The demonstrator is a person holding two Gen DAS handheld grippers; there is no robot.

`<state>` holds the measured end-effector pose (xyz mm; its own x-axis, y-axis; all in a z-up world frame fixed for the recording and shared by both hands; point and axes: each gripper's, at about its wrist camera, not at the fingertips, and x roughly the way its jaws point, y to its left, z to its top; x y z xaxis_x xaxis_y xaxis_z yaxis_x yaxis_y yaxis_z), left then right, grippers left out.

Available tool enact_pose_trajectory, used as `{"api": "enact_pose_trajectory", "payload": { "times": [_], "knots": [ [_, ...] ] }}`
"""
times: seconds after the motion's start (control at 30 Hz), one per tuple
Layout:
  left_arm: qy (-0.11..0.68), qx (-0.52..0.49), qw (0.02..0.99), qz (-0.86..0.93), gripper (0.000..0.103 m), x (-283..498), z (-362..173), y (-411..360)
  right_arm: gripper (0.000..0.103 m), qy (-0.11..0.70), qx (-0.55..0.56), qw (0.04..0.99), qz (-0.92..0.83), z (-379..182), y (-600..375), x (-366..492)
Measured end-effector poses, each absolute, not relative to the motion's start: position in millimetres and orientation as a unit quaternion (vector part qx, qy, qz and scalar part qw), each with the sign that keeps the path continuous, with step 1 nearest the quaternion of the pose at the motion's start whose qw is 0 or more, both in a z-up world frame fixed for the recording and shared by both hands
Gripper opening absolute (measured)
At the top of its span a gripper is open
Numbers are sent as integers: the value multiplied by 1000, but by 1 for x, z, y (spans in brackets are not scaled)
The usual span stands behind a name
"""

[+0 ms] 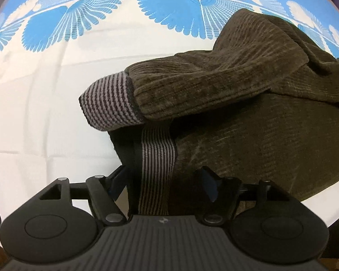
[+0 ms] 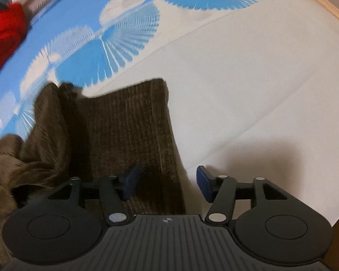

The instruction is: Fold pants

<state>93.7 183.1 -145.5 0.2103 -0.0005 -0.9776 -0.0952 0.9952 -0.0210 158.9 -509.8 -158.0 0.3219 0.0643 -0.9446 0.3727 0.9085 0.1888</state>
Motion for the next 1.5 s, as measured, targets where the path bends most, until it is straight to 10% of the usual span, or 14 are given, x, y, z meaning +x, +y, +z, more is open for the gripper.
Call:
{"api": "enact_pose_trajectory", "payload": {
  "times": [0.2, 0.33, 0.5, 0.63, 0.73, 1.0, 1.17, 1.5],
  "knots": [
    [635, -17, 771, 33, 77, 110, -159, 180, 61, 591, 171, 782, -95, -172, -497, 176],
    [638, 8, 769, 35, 76, 119, -168, 174, 13, 582, 171, 792, -70, -165, -487, 182],
    [629, 1, 777, 32, 23, 124, -166, 175, 10, 494, 211, 842, -49, -120, -496, 167],
    [581, -12, 811, 58, 13, 121, -142, 182, 9, 348, 309, 867, -175, -67, -548, 117],
    [589, 14, 806, 65, 6, 114, -141, 178, 9, 439, 317, 792, -281, -90, -577, 86],
    [604, 23, 796, 33, 13, 95, -145, 180, 16, 531, 351, 727, -258, -133, -605, 56],
    [605, -7, 795, 28, 41, 85, -142, 189, 49, 490, 358, 752, -259, -134, -623, 49],
    [620, 18, 785, -5, 61, 94, -158, 176, 53, 492, 342, 757, -261, -163, -647, 71]
  ]
}}
